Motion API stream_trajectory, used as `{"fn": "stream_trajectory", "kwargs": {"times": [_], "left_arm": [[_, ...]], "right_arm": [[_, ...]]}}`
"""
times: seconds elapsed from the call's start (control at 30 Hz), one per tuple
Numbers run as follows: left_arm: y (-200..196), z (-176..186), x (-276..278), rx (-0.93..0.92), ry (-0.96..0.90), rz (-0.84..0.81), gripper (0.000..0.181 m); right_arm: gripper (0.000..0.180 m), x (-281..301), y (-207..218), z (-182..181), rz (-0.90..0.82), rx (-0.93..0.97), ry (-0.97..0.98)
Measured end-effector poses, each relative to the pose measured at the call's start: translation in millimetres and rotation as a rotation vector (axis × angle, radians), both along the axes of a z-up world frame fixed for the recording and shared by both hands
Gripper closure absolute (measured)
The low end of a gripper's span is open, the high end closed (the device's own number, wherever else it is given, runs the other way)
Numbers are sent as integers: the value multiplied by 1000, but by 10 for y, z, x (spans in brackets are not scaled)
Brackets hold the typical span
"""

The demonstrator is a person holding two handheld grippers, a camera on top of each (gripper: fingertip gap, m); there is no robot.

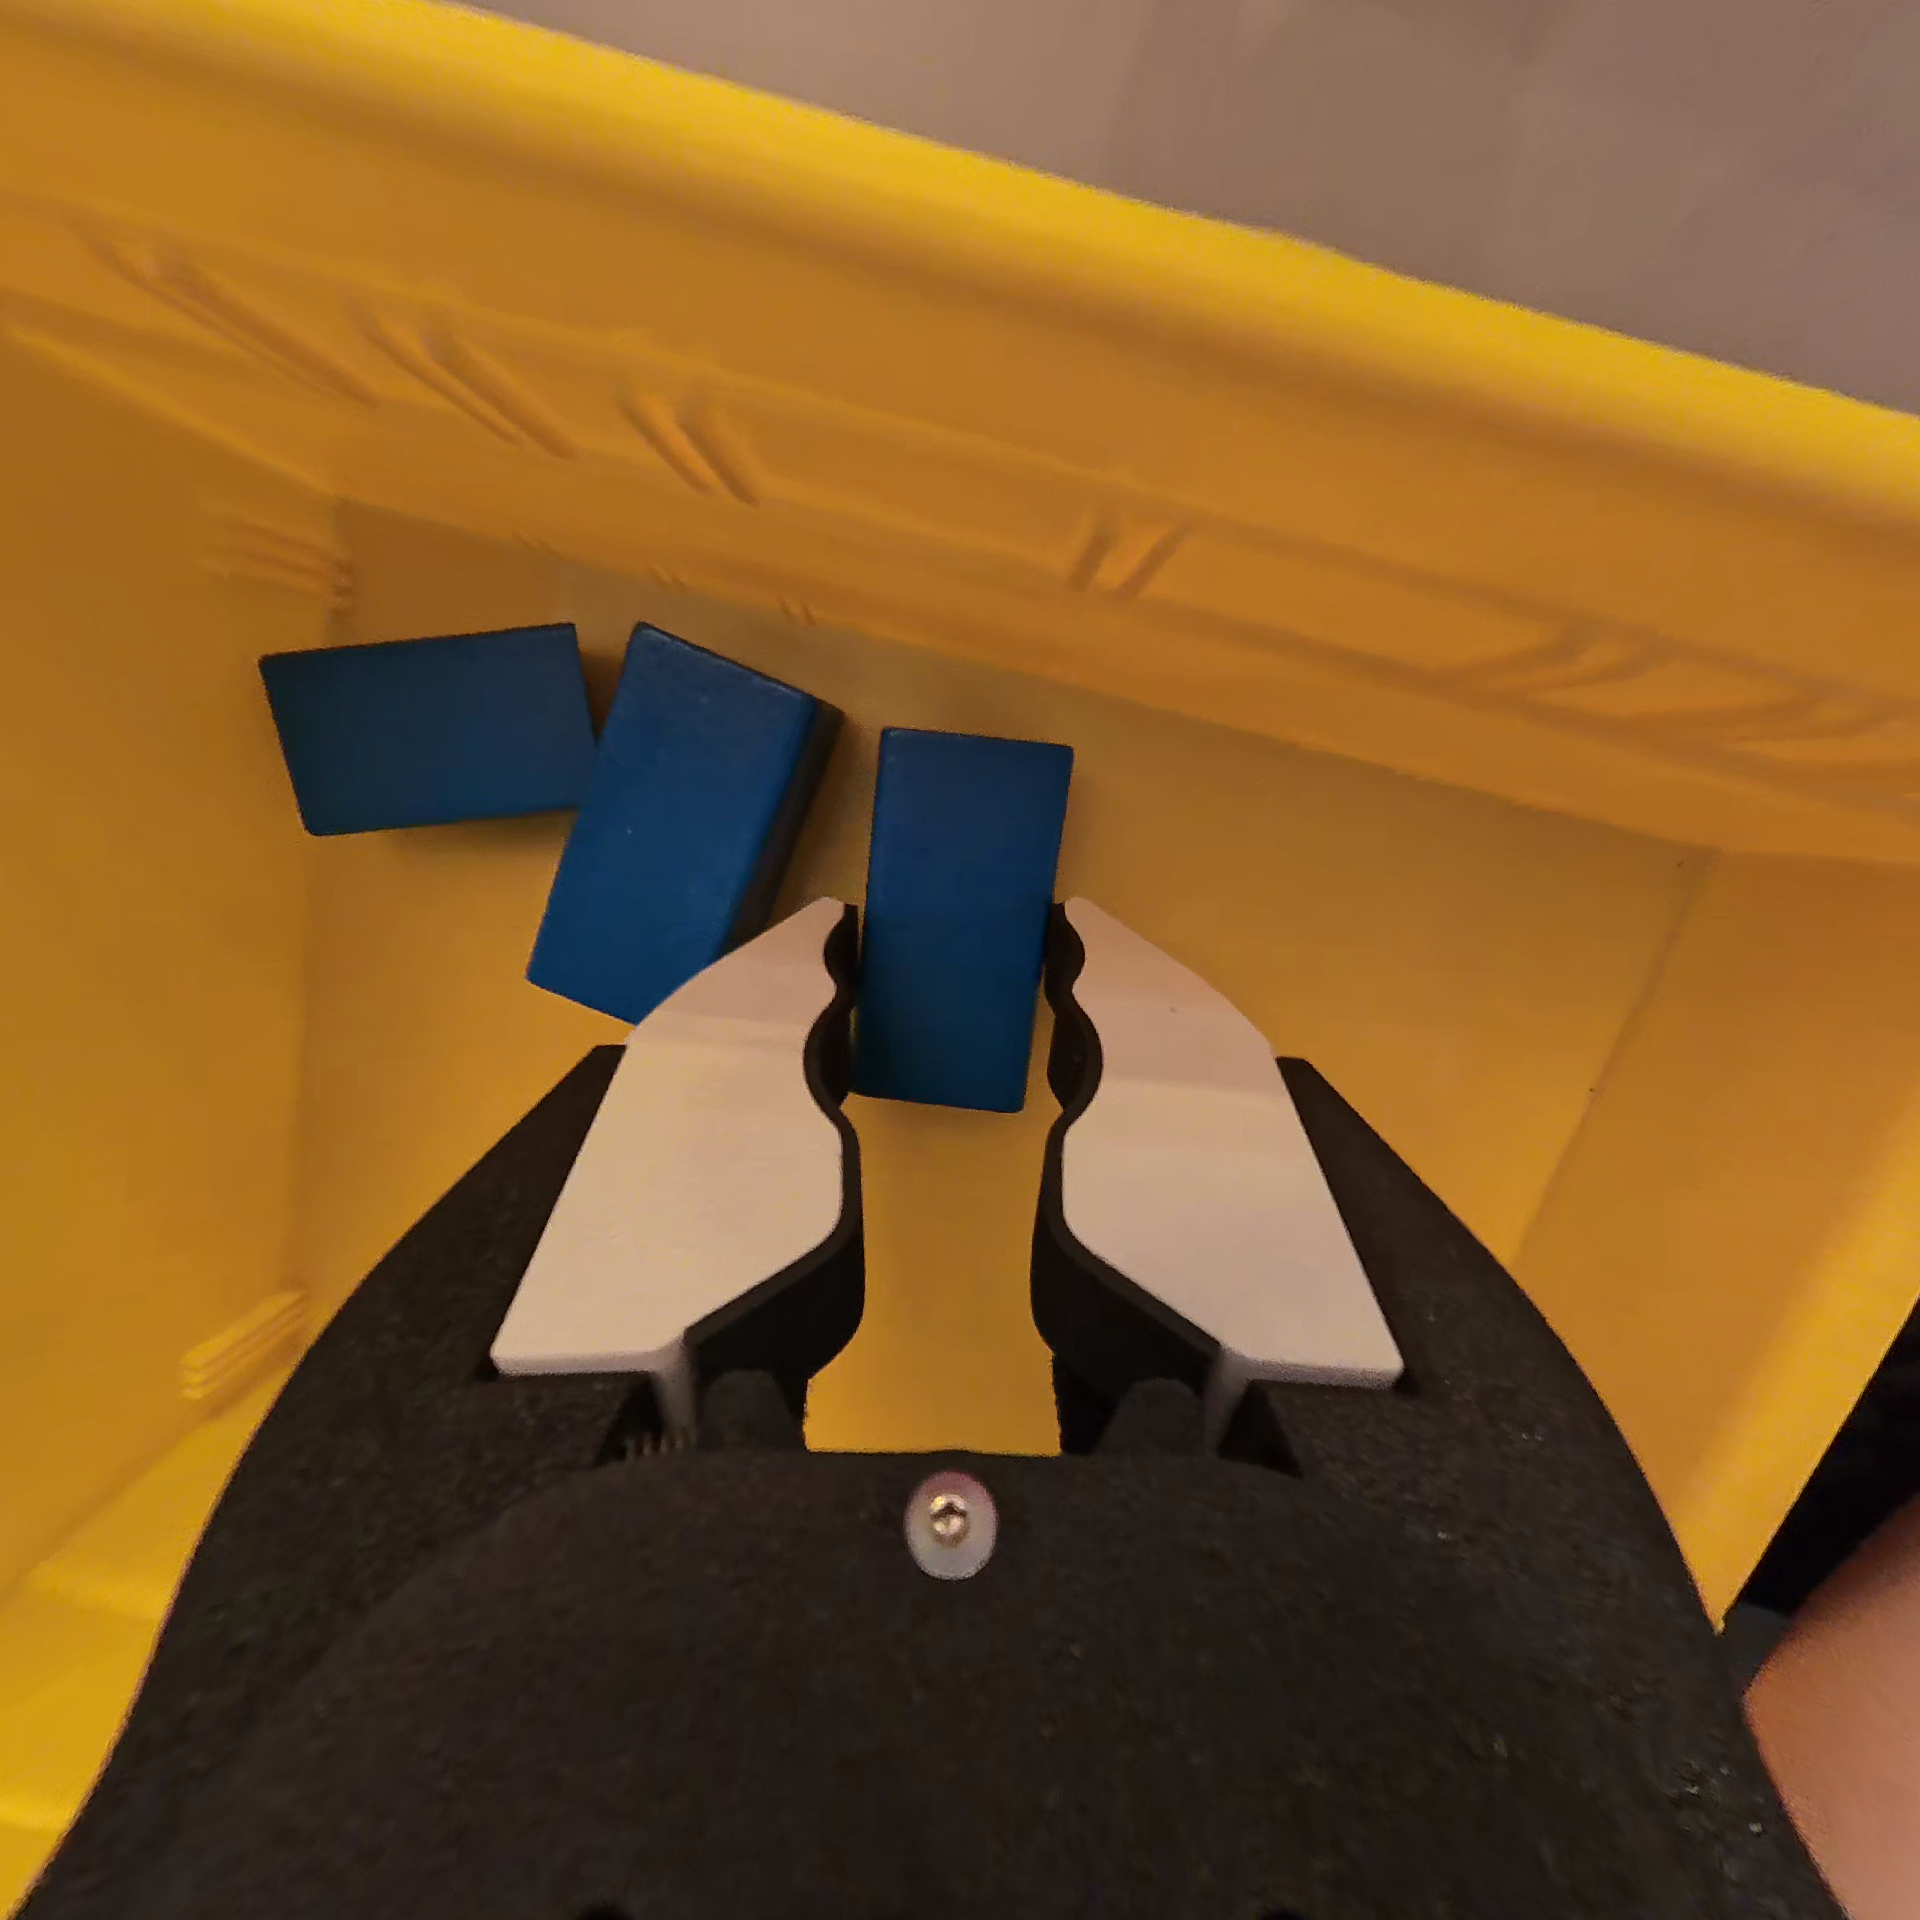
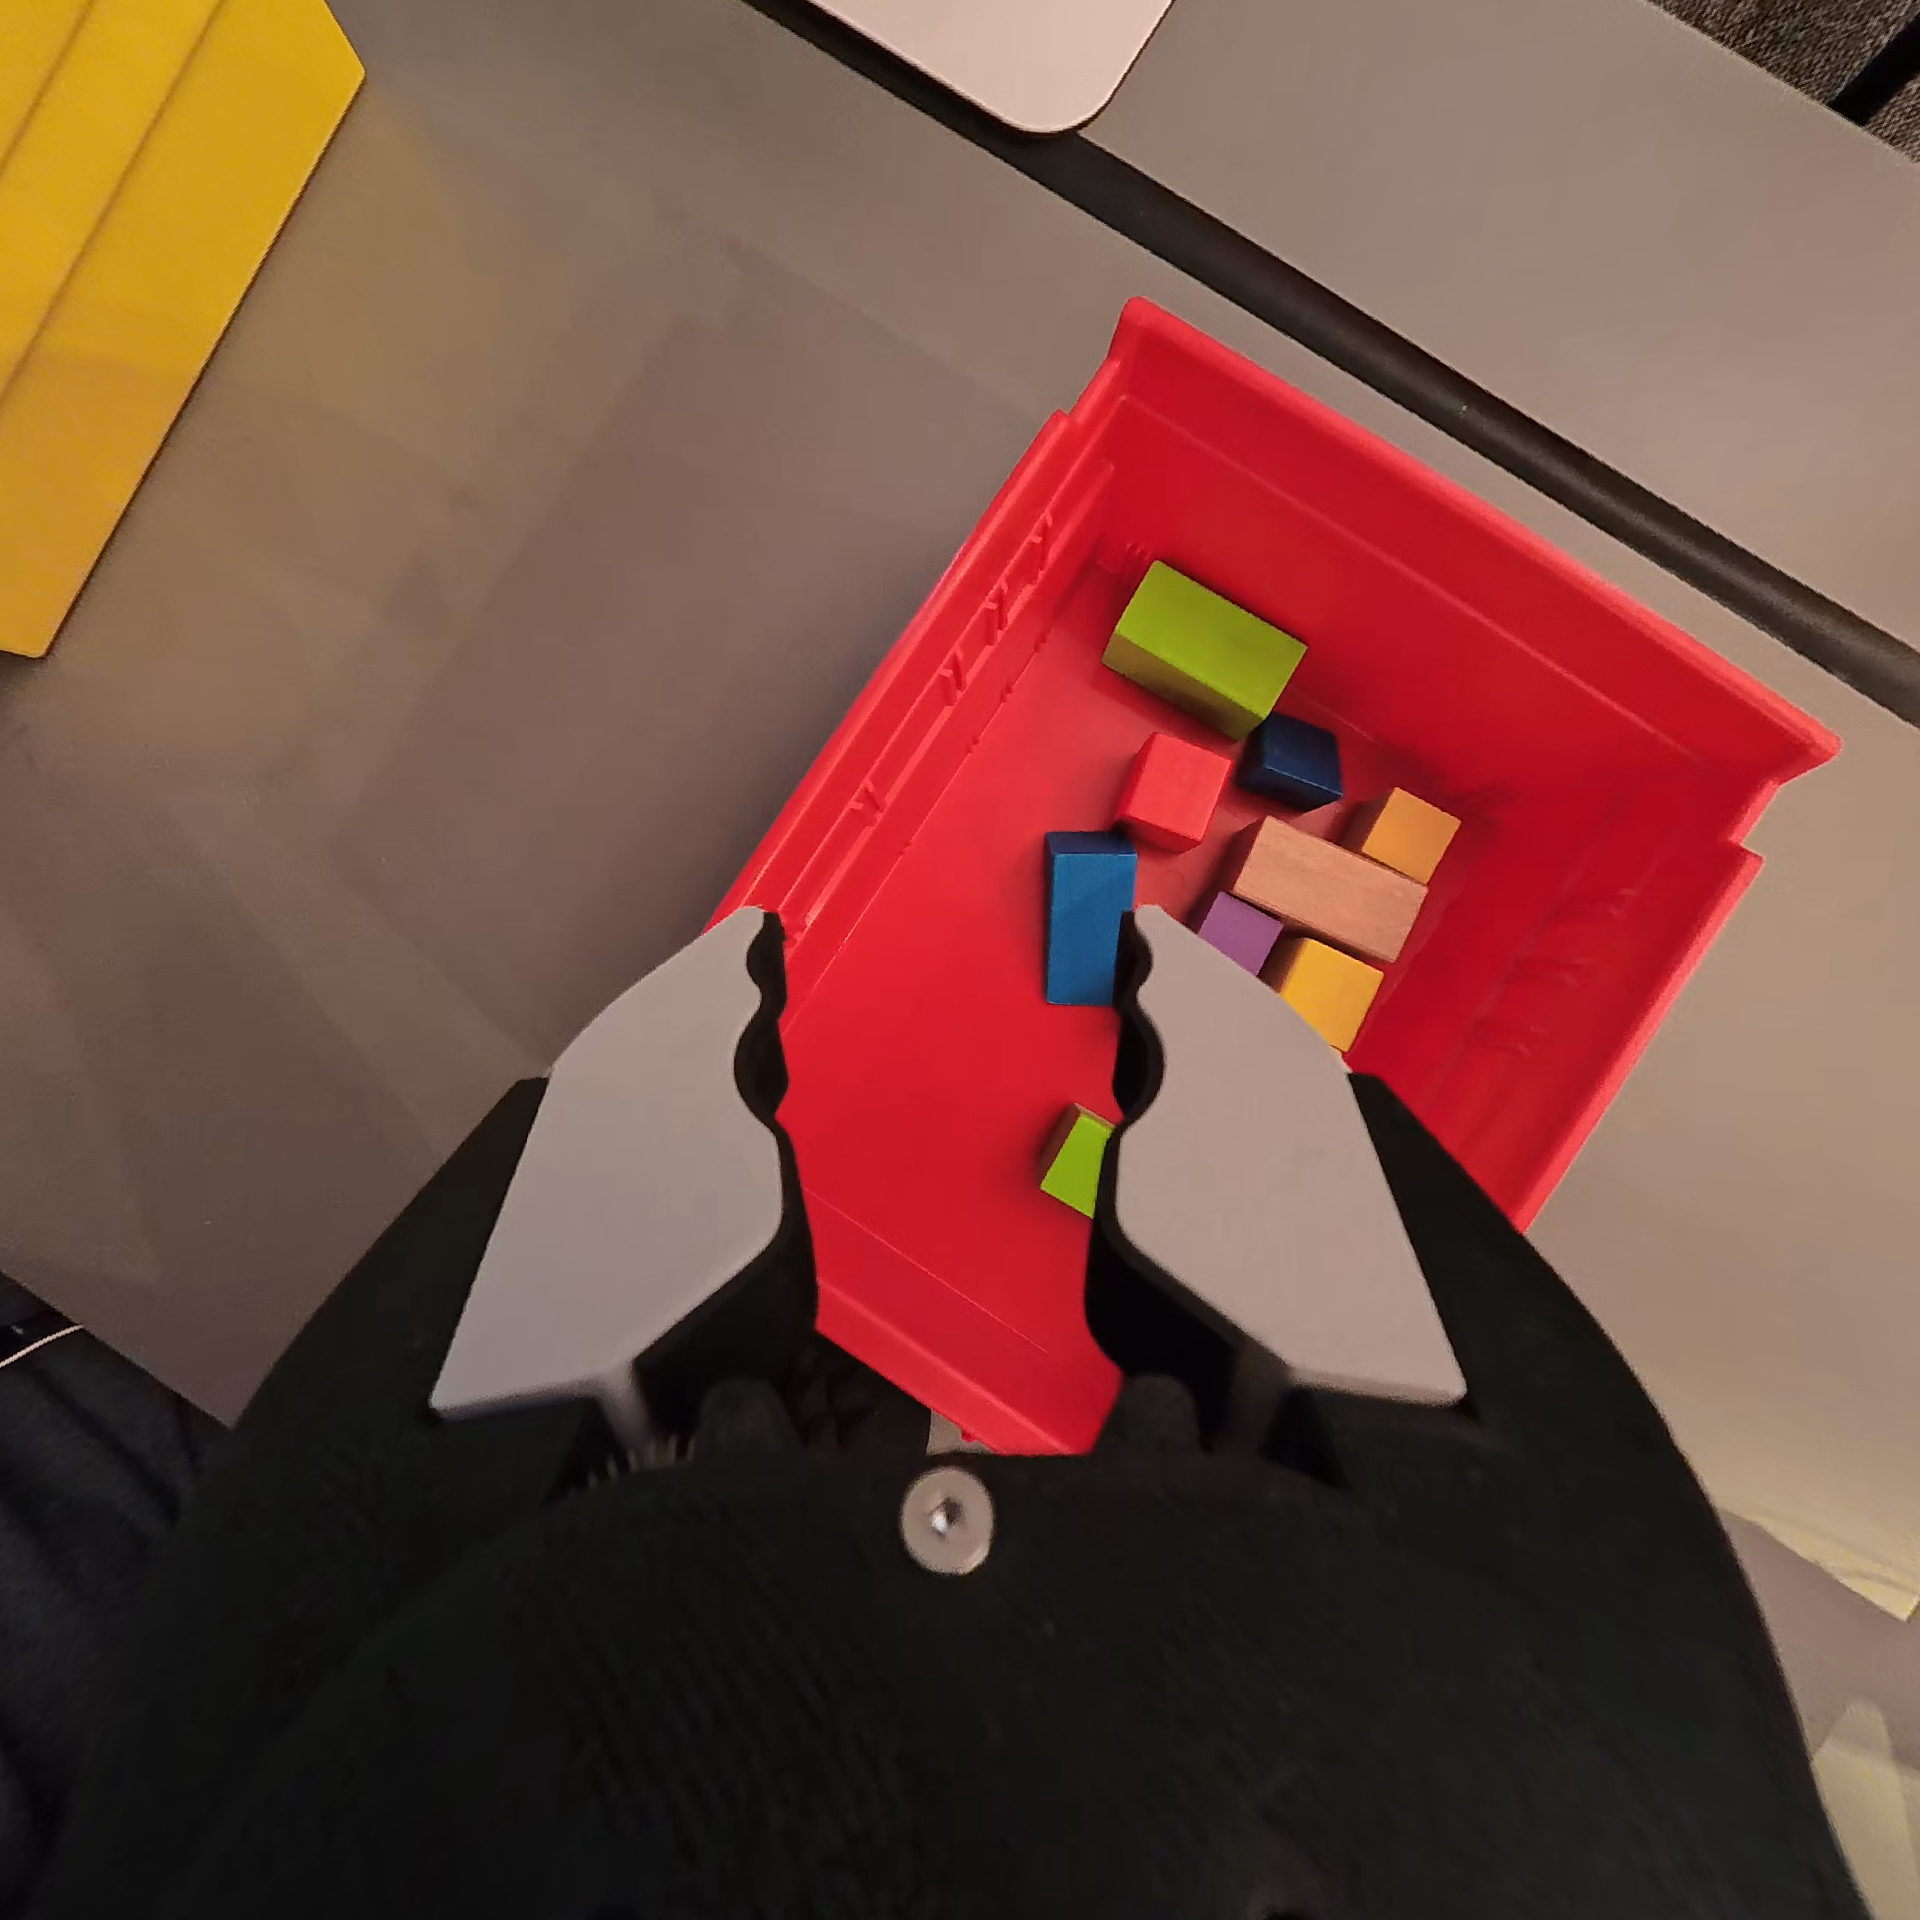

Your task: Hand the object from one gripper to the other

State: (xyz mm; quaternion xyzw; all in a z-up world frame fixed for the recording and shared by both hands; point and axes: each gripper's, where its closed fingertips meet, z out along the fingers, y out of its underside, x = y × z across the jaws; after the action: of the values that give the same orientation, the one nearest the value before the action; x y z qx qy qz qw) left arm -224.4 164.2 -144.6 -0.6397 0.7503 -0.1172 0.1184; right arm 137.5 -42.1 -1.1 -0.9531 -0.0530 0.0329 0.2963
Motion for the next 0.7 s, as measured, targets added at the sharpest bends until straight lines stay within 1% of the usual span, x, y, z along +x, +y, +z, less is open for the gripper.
{"fn": "stream_trajectory", "kwargs": {"times": [0.1,0.2,0.37,0.43,0.5,0.57,0.7], "left_arm": [[-13,11,-45,-10,17,8,147],[-3,105,-61,-12,-5,35,147],[72,447,-54,103,-60,78,147],[47,663,26,136,-141,77,147],[-11,934,160,128,-275,72,147],[-41,1265,354,110,-463,76,148],[-332,1924,803,-153,-823,49,147]], "right_arm": [[118,3,2,-5,0,-2,-2],[118,-4,2,-15,5,-7,-8],[118,-9,47,60,-1,31,-28],[119,-27,115,160,14,88,-66],[119,-130,265,351,80,212,-132],[119,-397,456,597,230,401,-209],[115,-1181,730,1000,509,814,-296]]}}
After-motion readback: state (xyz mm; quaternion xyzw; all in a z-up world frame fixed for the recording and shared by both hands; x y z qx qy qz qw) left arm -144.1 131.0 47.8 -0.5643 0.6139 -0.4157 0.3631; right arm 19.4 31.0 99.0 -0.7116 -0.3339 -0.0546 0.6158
